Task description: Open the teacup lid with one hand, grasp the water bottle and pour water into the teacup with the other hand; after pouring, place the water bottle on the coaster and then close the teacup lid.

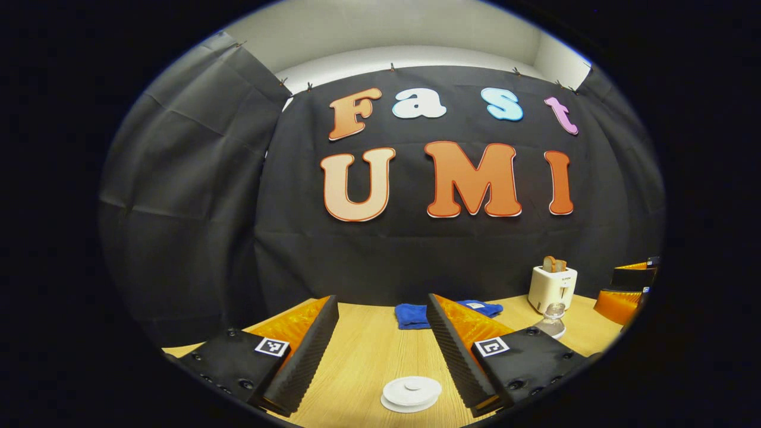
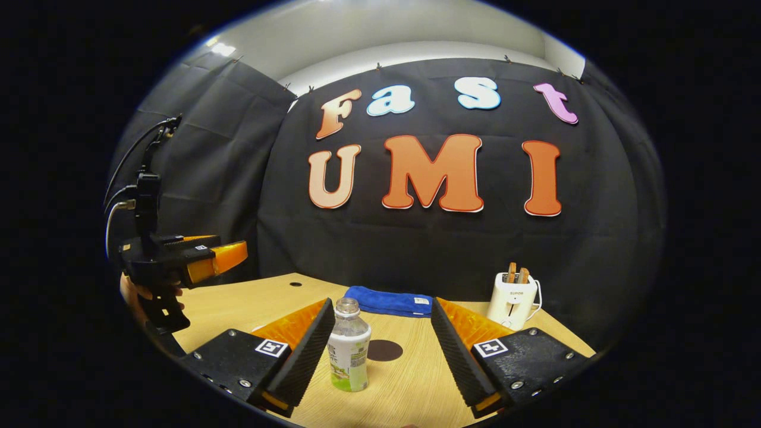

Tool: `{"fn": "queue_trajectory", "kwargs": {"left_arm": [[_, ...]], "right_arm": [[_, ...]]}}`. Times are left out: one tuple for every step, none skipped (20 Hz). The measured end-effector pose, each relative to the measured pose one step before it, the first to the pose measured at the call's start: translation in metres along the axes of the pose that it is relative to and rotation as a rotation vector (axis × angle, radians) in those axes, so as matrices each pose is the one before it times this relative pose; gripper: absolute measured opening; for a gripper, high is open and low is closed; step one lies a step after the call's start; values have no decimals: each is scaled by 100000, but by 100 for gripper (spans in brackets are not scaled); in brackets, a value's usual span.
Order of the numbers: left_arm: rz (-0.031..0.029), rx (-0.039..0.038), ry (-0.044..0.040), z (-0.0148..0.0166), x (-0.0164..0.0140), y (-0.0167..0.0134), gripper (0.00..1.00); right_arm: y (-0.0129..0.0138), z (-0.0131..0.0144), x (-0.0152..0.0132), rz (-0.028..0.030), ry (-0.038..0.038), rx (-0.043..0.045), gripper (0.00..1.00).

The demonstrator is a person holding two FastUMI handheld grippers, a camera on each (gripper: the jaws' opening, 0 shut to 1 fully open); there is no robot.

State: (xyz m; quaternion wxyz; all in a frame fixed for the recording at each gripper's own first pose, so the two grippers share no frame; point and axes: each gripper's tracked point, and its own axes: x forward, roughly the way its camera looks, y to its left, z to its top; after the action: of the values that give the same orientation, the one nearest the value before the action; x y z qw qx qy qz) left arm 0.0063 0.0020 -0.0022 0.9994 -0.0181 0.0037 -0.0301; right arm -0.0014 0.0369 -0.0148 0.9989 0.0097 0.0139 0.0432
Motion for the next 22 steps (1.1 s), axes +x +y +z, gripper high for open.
{"fn": "queue_trajectory", "kwargs": {"left_arm": [[-1780,-632,1332,-731,100,-179,96],[-1709,-1149,1605,-858,197,-123,96],[-2190,-1103,2318,-932,219,-314,99],[-2571,-867,2128,-1001,76,-452,96],[-1219,-123,2484,-973,215,-165,96],[-758,1116,2475,-1102,498,-97,96],[-1001,1889,1406,-851,432,-290,96],[-1239,2017,1636,-937,184,-503,98],[-1730,1819,1839,-776,247,-546,98],[-2515,1490,2335,-1000,419,-654,97],[-4141,-274,1831,-1067,634,-987,94],[-1667,-1505,4292,-1281,543,-371,92],[815,-928,4042,-1424,106,327,84],[1040,-223,2207,-829,447,429,84],[732,568,2184,-696,469,412,79],[34,1281,2099,-657,200,-83,79],[-89,1436,1986,-525,398,-166,78],[-502,1390,1459,-467,315,-131,78],[-106,1147,508,-218,273,-50,80],[465,796,941,-507,-77,5,61],[374,892,577,-360,207,157,42],[389,700,987,-63,43,-67,43]], "right_arm": [[277,-613,81,617,1145,-264,98],[301,-516,103,424,1134,-168,98],[103,-647,190,429,1247,32,98],[283,-557,112,646,1312,269,98],[385,-540,74,932,1211,496,98],[367,-435,116,894,913,597,98],[158,-315,102,772,765,514,98],[116,-309,115,622,629,372,98],[98,-323,96,384,592,233,98],[27,-365,104,293,825,168,98],[35,-436,120,343,855,399,98],[85,-309,38,715,652,795,98],[194,-268,27,1019,564,708,98],[20,-207,-36,797,227,442,98],[-13,-48,58,352,38,139,98],[-166,-131,117,-116,182,-31,98],[-155,-311,102,-240,442,10,98],[-83,-253,121,-234,799,105,98],[-22,-251,204,-96,817,70,98],[-4,-97,166,-48,340,4,98],[38,34,153,-30,124,-12,98],[-23,-14,165,40,59,67,98]]}}
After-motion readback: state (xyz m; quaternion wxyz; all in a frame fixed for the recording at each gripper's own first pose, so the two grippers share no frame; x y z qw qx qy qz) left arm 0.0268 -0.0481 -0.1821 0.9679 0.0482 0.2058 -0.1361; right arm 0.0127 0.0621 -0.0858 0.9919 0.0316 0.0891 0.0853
